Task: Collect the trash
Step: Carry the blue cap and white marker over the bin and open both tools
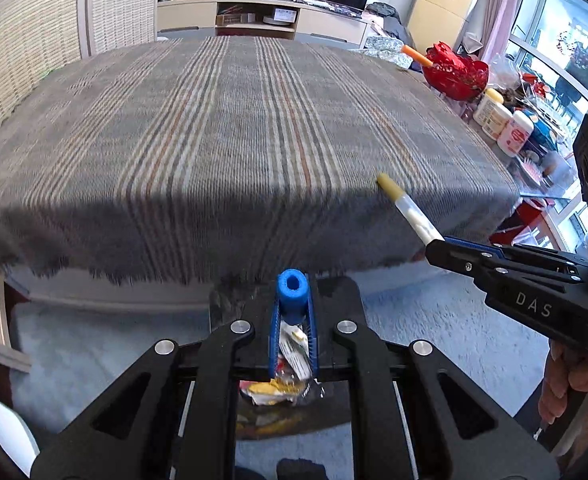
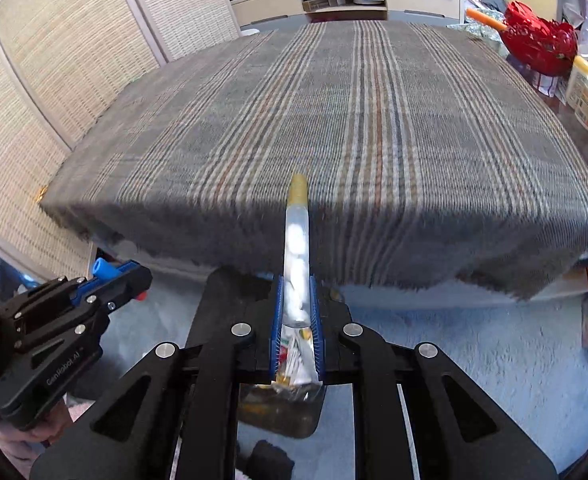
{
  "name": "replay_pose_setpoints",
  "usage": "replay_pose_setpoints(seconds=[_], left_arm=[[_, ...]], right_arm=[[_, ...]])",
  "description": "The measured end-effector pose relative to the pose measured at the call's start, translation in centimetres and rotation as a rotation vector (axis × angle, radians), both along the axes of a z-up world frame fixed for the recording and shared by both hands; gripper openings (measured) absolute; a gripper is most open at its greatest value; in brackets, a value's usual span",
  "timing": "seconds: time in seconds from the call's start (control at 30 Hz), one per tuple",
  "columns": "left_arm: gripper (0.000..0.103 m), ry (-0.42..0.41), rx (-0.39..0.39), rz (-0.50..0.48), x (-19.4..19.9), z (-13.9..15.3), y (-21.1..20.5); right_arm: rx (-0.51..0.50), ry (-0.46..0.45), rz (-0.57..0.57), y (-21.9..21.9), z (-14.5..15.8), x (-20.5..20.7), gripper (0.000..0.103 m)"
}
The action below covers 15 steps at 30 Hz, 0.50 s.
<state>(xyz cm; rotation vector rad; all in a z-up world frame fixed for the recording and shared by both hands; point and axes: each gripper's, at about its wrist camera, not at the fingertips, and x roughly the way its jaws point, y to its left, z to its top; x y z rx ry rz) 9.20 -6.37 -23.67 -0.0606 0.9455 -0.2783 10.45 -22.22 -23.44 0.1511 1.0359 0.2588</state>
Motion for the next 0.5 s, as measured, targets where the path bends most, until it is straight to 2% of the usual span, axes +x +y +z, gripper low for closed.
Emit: replay_pose_setpoints(seconds=[0.2,0.5], left_arm=[[0.010,0.019,-0.006,0.005,-2.9,-2.3,0.2],[0.010,0.118,0.004,-0.035,-4.2,-6.9,0.1]], right_arm=[[0.003,0.042,0.021,1.0,-1.9,-2.2,0.014],[-0.015,0.151,0.014,2.5,-6.6,-3.1,0.014]])
